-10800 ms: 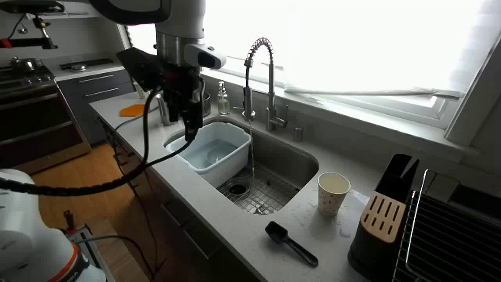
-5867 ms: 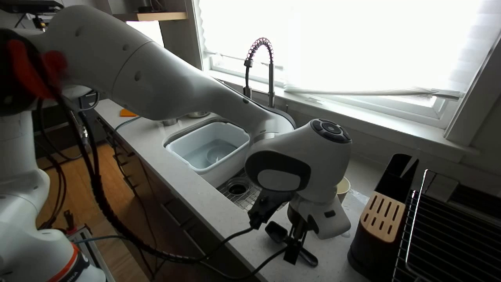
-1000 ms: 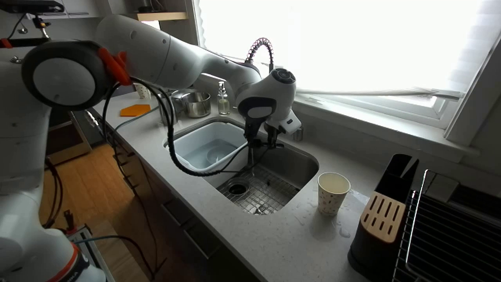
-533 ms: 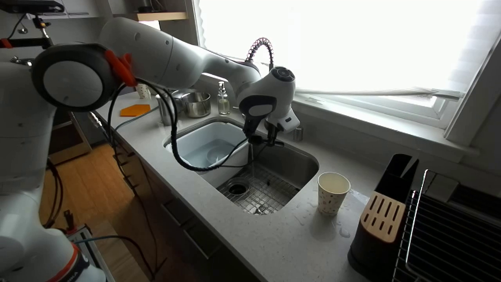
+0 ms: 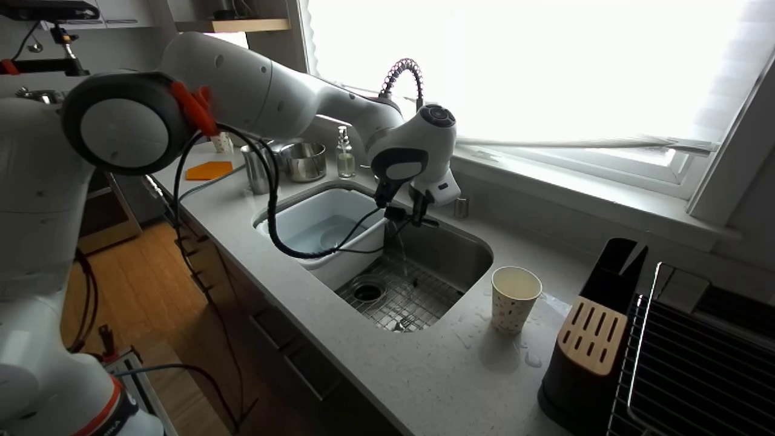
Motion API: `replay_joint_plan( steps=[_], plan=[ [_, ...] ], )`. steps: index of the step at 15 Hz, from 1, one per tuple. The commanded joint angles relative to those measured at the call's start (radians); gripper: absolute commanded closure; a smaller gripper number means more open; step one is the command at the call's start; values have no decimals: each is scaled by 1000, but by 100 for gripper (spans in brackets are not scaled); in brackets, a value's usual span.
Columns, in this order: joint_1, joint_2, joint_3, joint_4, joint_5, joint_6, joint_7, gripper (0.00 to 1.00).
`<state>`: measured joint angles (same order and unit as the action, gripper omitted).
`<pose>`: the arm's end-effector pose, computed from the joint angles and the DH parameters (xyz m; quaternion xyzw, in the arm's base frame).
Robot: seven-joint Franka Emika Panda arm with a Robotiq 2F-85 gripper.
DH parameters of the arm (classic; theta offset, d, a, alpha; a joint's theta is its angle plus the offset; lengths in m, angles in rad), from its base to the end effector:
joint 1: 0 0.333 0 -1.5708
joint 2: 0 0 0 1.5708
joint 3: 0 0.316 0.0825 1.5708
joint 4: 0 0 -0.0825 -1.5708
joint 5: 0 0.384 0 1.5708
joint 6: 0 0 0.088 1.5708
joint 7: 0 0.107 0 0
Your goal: Pour water into the black measuring cup then pour the water into the cup
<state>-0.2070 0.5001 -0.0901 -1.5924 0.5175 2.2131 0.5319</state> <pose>0.6768 -0.1809 0.3595 -0.8340 0.5132 -0.0380 0.1992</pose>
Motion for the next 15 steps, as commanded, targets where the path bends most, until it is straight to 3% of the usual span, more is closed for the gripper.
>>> replay_joint_plan(
  steps=[1, 15],
  plan=[
    [17, 25, -27, 32, -31, -46, 76, 94],
    [46, 70, -62, 121, -166, -194, 358, 94]
  ],
)
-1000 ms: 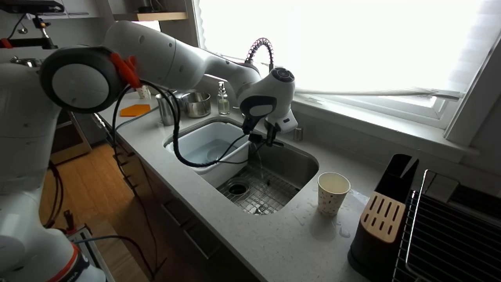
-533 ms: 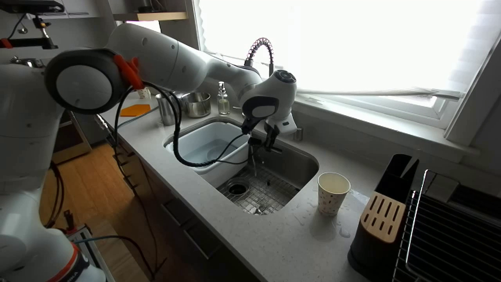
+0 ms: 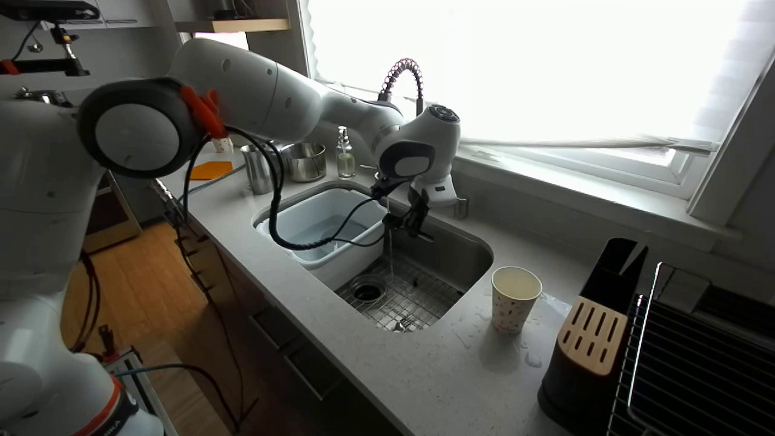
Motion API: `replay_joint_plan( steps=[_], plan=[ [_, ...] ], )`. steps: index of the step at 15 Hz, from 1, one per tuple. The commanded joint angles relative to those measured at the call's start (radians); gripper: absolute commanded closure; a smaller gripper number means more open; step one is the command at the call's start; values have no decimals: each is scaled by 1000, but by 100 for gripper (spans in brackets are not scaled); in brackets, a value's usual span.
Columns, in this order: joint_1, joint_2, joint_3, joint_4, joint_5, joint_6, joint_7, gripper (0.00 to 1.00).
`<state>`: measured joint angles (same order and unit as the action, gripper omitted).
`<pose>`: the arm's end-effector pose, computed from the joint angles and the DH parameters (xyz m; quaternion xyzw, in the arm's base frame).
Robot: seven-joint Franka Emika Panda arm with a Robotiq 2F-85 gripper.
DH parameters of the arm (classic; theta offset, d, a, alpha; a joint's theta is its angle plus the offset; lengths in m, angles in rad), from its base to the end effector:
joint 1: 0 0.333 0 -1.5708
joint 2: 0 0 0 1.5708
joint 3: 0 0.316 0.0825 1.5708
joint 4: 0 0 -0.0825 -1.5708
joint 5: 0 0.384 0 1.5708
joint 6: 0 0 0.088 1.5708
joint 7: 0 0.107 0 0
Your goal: Pour water into the black measuring cup then pour the water into the cup
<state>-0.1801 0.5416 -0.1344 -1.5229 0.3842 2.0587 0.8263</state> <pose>0.6758 -0.1836 0.3492 -0.7880 0.6008 0.0332 0.1304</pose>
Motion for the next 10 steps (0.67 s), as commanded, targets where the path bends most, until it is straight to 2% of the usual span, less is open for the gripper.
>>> replay_joint_plan(
  steps=[1, 10],
  plan=[
    [20, 33, -16, 60, -38, -46, 74, 94],
    [39, 57, -30, 97, -111, -49, 142, 94]
  ],
)
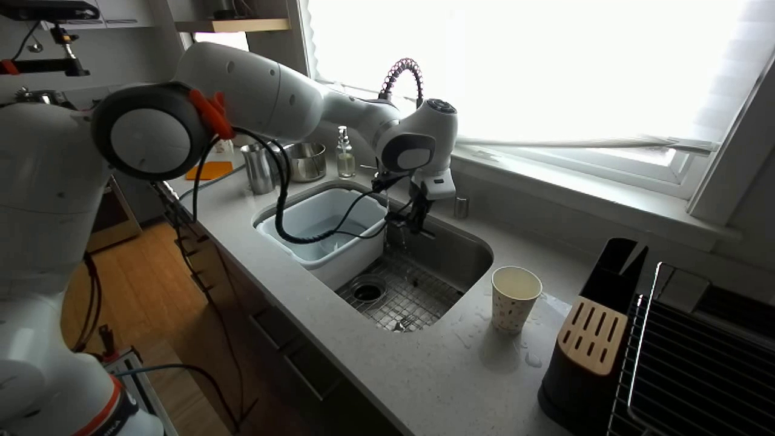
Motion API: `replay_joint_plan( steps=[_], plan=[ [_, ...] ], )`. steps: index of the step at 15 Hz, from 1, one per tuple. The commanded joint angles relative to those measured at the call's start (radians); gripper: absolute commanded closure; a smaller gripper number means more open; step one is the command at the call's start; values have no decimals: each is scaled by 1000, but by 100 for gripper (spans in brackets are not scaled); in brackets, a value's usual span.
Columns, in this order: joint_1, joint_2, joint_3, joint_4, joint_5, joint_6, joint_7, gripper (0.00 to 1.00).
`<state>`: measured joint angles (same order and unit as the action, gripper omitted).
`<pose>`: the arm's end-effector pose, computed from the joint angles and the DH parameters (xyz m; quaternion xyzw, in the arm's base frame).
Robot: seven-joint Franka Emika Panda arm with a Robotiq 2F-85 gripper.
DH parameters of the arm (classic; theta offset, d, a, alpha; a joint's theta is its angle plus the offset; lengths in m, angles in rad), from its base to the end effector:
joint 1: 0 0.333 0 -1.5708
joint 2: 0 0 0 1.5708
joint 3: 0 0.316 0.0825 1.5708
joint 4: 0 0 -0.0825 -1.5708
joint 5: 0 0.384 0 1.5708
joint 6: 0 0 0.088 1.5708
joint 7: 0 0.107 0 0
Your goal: Pour water into the black measuring cup then pour the water into the cup
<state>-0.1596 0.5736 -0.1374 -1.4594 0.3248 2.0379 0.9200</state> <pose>0.6895 -0.1745 0.3540 -0.7792 0.6174 0.0273 0.1046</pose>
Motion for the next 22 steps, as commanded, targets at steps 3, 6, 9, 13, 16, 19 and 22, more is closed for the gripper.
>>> replay_joint_plan(
  steps=[3, 6, 9, 13, 16, 19, 22],
  plan=[
    [26, 31, -38, 37, -96, -38, 72, 94],
    [26, 38, -34, 46, -107, -41, 80, 94],
    [28, 41, -27, 53, -102, -29, 74, 94],
    [23, 40, -15, 60, -85, -35, 63, 94],
    [21, 39, -5, 68, -77, -41, 57, 94],
    [20, 40, 5, 75, -69, -49, 51, 94],
    [18, 48, 3, 86, -73, -69, 59, 94]
  ],
)
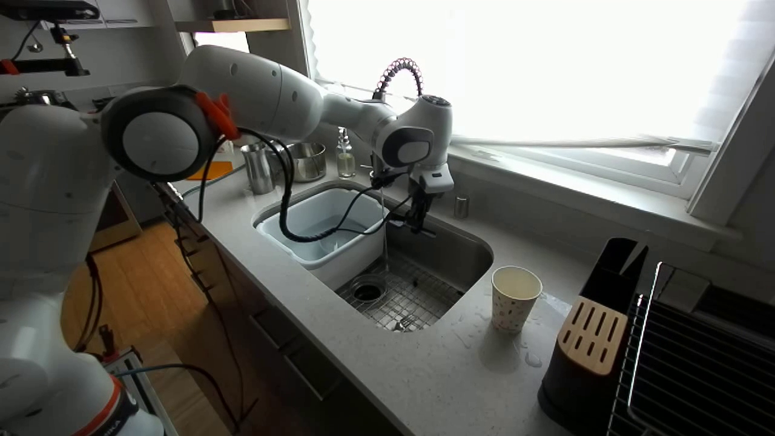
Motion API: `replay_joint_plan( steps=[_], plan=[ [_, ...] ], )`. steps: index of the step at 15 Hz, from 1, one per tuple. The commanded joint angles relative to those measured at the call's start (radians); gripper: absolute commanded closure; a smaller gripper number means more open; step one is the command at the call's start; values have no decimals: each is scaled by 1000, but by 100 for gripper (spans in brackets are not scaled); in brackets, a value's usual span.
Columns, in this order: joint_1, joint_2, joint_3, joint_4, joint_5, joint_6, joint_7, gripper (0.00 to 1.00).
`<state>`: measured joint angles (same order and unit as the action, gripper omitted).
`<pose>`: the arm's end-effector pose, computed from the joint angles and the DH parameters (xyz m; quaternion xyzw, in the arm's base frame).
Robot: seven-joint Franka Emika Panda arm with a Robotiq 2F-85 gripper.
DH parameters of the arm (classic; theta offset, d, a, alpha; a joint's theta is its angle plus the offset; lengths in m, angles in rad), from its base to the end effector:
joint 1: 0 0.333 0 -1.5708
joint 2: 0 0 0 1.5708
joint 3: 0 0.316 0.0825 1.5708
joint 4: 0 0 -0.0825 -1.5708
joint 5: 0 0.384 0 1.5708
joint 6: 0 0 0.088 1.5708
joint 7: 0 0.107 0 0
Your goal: Pour water into the black measuring cup then pour the water into the cup
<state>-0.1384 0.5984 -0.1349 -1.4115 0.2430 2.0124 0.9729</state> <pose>0.6994 -0.1621 0.3557 -0.7861 0.6138 0.0205 0.0693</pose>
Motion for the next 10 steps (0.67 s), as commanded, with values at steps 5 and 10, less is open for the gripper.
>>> replay_joint_plan(
  steps=[5, 10],
  plan=[
    [-18, 30, 8, 56, 37, -90, -2, 94],
    [-26, 39, 14, 74, 60, -110, -8, 94]
  ],
)
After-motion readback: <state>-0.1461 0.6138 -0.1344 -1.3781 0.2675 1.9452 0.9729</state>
